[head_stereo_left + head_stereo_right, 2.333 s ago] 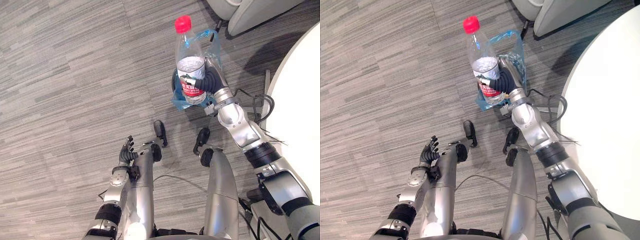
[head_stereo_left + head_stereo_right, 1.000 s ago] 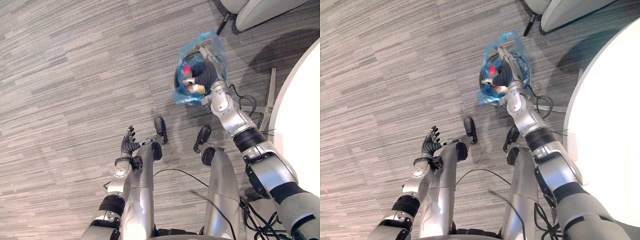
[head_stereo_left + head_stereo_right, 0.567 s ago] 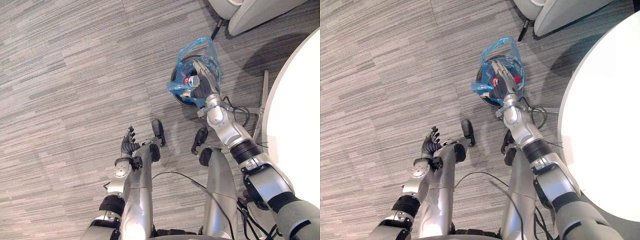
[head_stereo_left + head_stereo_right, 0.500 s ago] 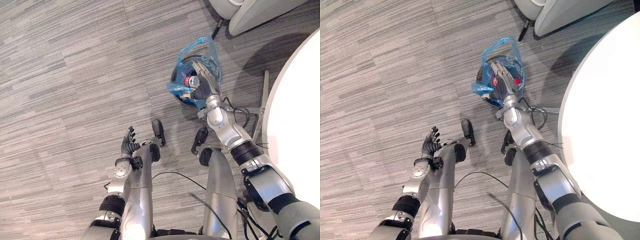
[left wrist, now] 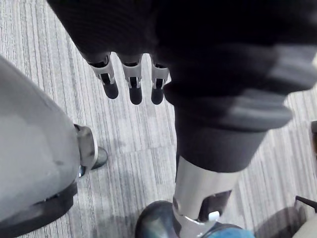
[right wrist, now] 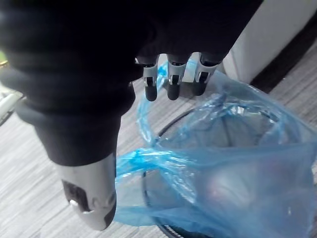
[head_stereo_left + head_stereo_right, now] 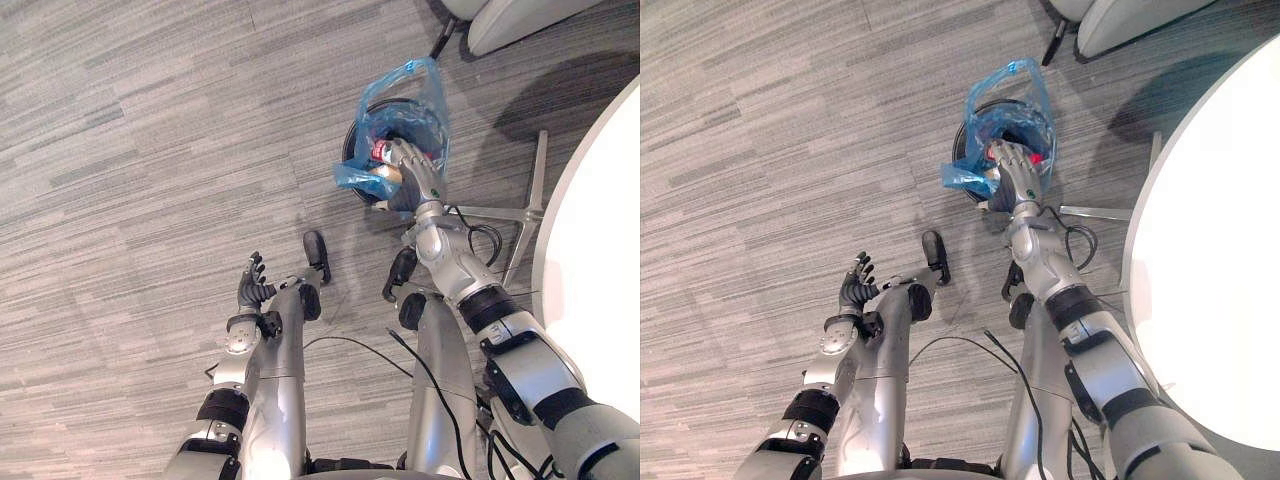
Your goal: Gather rubbish on tea table into small bin, then transfer packed bag to large trash can.
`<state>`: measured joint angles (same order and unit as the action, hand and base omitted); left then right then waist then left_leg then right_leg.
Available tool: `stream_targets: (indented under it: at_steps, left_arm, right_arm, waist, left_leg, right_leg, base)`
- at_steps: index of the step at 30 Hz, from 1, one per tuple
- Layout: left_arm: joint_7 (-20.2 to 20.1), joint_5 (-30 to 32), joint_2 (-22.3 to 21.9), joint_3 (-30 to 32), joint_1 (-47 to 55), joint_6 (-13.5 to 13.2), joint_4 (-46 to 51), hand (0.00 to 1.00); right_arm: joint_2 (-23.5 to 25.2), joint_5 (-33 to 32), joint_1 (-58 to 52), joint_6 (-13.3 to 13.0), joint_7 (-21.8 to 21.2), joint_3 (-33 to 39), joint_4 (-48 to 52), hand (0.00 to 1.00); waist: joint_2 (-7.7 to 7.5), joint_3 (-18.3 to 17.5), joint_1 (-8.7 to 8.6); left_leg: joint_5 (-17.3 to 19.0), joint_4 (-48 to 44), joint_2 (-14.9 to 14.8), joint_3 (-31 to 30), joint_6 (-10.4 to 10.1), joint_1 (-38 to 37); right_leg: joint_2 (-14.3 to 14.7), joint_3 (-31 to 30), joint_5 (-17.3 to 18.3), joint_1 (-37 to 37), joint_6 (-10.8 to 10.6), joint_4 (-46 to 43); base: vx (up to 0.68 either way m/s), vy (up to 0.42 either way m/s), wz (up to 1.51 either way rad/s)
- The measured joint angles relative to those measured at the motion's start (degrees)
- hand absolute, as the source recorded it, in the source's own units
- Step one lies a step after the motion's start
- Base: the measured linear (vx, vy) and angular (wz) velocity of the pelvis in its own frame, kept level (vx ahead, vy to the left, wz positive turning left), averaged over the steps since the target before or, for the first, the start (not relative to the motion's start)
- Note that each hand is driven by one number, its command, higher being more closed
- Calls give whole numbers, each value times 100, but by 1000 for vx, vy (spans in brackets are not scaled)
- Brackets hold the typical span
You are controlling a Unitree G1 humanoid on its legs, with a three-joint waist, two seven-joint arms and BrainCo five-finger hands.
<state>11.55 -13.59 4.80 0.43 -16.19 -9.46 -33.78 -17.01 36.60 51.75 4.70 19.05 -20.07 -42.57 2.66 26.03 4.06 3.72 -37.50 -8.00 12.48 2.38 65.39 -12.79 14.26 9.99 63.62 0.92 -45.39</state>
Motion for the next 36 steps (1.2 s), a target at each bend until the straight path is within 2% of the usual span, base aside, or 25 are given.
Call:
stream_targets:
  at_steps: [5, 6, 12, 21, 30, 36]
  left_arm:
    - [13, -173, -18, -1, -137, -86, 17, 0]
    - [18, -210, -22, 0, -138, -86, 15, 0]
    - [106, -281, -126, 17, -252, -87, 0, 0]
    - [102, -281, -235, 25, -324, -85, -4, 0]
    - [88, -279, -276, 167, -322, -19, -13, 0]
    - [24, -249, -249, 161, 9, 56, 78, 0]
  right_arm:
    - [22, 0, 243, 81, -1, -3, -451, 0]
    - [41, -2, 314, 86, -3, -18, -585, 100]
    - [141, -10, 281, 107, -46, -145, -1037, 100]
    - [202, -279, 228, 44, -46, -275, -934, 100]
    - [347, -474, -631, 10, -30, -119, 871, 100]
    - [589, -575, -1596, 11, -28, -18, 2121, 100]
  waist:
    - [2, 1, 12]
    - [3, 1, 14]
    - [4, 2, 27]
    - [4, 2, 16]
    - [-11, 10, -4]
    - [-151, 62, -29]
  left_leg:
    - [-103, 52, 76, -132, -37, 207]
    - [-124, 51, 95, -133, -56, 283]
    - [-150, -61, 91, -197, -60, 475]
    - [-151, -127, 44, -228, -59, 491]
    - [-142, -227, -115, -234, -63, 106]
    - [-182, 228, -124, -109, -116, -755]
  right_leg:
    - [-67, 89, 67, 179, 20, -119]
    - [-97, 87, 85, 277, 29, -175]
    - [-119, 114, 154, 457, 32, -328]
    - [-87, 137, 161, 445, 34, -358]
    - [65, 117, 169, 55, 38, -345]
    - [178, 65, 117, -714, 28, 67]
  base:
    - [-11, -46, 22]
    - [-39, -61, 10]
    - [-44, -43, 5]
    - [-42, -22, -1]
    - [-54, -33, -8]
    - [-50, -39, -7]
